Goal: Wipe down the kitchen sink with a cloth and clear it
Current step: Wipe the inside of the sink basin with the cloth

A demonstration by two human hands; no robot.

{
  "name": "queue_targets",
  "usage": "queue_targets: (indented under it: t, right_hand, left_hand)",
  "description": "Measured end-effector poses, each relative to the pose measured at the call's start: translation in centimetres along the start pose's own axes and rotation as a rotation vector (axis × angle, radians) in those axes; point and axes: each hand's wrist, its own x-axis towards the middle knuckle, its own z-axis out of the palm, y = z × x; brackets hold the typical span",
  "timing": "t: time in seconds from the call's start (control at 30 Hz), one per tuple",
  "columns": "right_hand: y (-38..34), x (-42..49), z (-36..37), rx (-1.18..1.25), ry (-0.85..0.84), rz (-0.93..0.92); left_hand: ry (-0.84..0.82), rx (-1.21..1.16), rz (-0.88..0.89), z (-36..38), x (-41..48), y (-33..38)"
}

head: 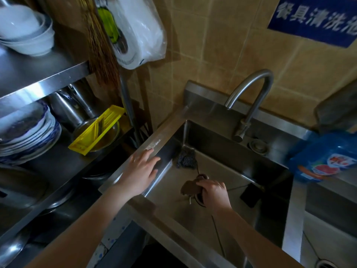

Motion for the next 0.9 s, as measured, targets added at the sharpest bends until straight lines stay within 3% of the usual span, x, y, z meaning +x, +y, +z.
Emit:
queue_targets:
  t: [0.47,0.9]
  right_hand:
    - [0.1,-1.0,-0.8,0.111,0.021,0.058]
    - [-4.8,1.7,-1.3,0.174,0.202,0.031]
  left_hand:
    - [0.034,-0.093,0.001,-0.4,-1.2,-0.6]
    - [0.100,-0.160,-0.050,-3.3,-2.6,-6.3]
